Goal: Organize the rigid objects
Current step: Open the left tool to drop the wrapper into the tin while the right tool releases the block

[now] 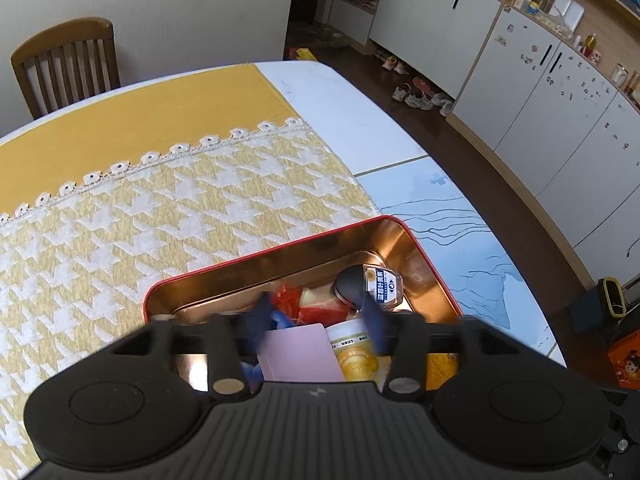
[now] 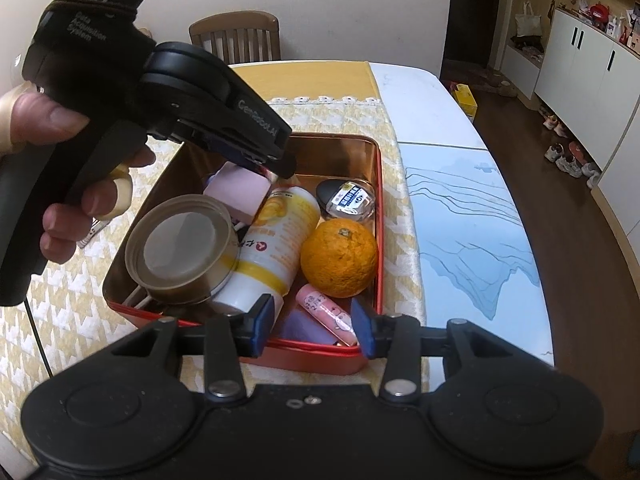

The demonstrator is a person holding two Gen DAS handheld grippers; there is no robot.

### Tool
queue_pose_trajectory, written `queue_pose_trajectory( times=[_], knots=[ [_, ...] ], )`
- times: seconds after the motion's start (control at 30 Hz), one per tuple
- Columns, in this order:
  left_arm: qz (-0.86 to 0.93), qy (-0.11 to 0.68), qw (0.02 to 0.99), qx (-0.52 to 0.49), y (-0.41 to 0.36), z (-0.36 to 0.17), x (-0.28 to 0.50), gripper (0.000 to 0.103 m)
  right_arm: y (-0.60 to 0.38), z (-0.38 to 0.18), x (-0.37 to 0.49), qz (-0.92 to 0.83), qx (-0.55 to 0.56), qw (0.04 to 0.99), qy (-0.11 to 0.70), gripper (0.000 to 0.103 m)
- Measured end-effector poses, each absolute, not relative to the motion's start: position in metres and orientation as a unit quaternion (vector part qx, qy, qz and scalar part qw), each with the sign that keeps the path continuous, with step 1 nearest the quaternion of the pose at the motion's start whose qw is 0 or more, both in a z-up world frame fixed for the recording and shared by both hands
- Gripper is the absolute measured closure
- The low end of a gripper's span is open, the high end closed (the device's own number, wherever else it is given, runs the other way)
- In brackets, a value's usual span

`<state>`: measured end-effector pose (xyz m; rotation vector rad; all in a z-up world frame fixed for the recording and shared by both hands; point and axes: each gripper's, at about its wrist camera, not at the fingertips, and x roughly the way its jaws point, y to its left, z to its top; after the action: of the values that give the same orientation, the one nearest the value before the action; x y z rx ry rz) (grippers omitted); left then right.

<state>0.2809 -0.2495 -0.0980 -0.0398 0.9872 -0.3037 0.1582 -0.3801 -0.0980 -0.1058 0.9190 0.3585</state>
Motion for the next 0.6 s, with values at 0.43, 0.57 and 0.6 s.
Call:
queue_pose_trajectory(
  times=[0.43,0.57,0.6],
  knots=[
    [-0.152,0.426,0.892,-0.015,-0.234,-0.070,0.249,0.043,-0.382,-0.082,0.147,0.175,-0.032,0.890,0.421,0.043],
    [-0.159,0.409,0.898,-0.008,-0.228,-0.059,0.235,0.043,-0.382,-0.074,0.143,0.175,-0.025,0.894,0.412,0.039],
    [-0.161,0.406,0.900,-0.007,-0.226,-0.057,0.232,0.043,-0.381,-0.071,0.141,0.176,-0.024,0.895,0.409,0.039]
  ],
)
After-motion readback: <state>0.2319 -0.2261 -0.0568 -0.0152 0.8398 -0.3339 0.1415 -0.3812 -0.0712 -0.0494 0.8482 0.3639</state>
